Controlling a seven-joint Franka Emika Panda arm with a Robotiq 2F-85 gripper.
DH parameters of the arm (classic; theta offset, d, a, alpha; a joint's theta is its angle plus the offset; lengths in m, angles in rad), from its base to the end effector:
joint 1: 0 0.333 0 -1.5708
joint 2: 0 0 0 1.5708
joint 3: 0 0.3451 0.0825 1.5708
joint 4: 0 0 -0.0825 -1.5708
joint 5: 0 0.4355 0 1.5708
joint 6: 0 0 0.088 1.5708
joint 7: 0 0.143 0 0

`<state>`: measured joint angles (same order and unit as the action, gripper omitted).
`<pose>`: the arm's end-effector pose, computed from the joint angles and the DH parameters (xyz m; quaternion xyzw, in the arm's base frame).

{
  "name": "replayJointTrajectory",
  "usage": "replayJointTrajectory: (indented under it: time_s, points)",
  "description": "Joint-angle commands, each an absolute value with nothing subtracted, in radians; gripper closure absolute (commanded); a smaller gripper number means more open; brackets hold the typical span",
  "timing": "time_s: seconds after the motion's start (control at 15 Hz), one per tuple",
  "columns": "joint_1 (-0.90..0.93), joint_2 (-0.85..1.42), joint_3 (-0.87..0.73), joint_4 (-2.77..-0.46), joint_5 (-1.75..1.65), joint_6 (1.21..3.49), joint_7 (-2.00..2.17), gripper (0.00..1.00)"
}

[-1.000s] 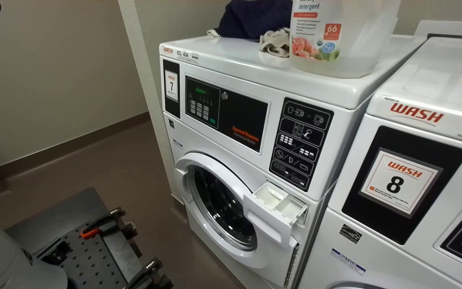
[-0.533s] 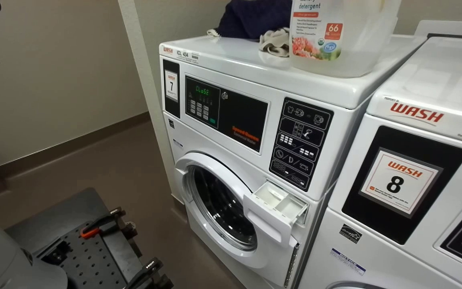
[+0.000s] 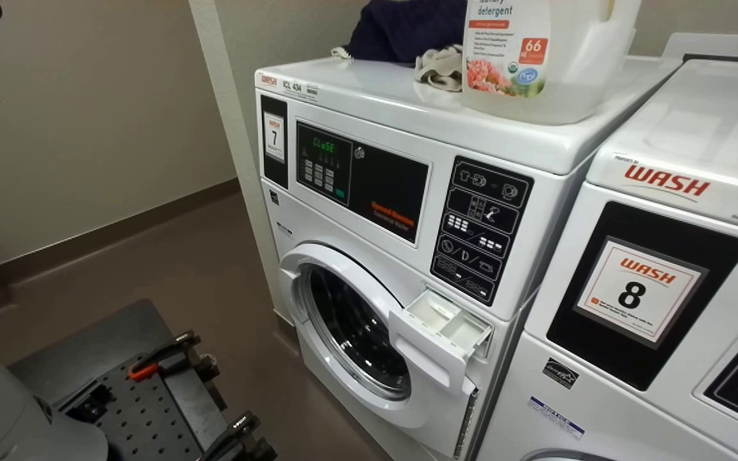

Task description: Put the dish washing liquid in the washing machine and close the drawer

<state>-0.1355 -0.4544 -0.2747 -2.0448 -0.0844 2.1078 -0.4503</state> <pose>0.4575 -0.2343 0.6620 0.9680 0.0294 0.2344 0.0849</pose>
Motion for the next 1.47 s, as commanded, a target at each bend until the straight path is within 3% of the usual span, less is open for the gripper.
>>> replayJointTrajectory:
  time_s: [0.0, 0.87, 1.2, 1.4]
  points:
    - [-0.142, -0.490, -0.274, -2.130, -0.123, 2.054, -0.467, 0.00]
    - [-0.185, -0.430, -0.360, -2.502, -0.280, 2.236, -0.604, 0.00]
    - [-0.239, -0.324, -0.388, -2.575, -0.352, 2.410, -0.604, 0.00]
    - [-0.245, -0.421, -0.373, -2.491, -0.281, 2.275, -0.616, 0.00]
